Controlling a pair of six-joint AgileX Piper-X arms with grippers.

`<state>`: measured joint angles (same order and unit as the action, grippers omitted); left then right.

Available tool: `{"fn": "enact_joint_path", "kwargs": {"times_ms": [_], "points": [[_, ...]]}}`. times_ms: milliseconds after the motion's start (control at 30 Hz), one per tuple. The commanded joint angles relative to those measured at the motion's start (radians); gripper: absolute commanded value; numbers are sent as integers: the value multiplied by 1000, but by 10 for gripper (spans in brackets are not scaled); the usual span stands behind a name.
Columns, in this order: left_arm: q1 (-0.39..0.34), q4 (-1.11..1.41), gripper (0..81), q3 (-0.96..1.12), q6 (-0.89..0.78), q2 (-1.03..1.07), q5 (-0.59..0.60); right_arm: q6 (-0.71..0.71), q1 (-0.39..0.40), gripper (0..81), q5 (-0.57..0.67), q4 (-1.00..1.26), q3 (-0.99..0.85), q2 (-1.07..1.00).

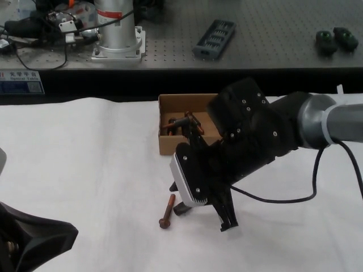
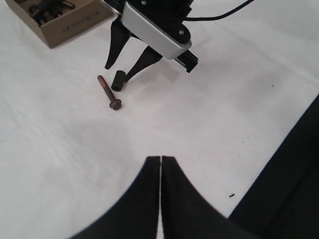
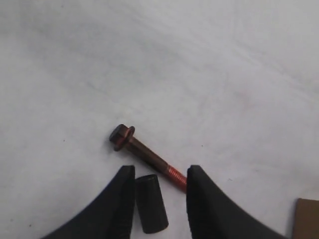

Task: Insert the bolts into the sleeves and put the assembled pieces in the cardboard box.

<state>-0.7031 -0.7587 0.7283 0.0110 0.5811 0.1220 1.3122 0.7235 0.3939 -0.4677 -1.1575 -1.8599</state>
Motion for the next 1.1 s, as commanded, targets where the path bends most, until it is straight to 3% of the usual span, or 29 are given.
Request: {"fn": "enact_joint_path", "kwargs": {"times_ms": [0, 267, 1067], "points": [[-4, 5, 7, 3, 19, -9, -1, 55, -6, 268, -27, -12, -13, -20], [-4, 5, 7, 3, 22, -9, -1, 125, -6, 268, -115, 27, -13, -81], [-4, 5, 7, 3, 29, -9, -1, 169, -6, 268, -114, 70, -13, -83]]}}
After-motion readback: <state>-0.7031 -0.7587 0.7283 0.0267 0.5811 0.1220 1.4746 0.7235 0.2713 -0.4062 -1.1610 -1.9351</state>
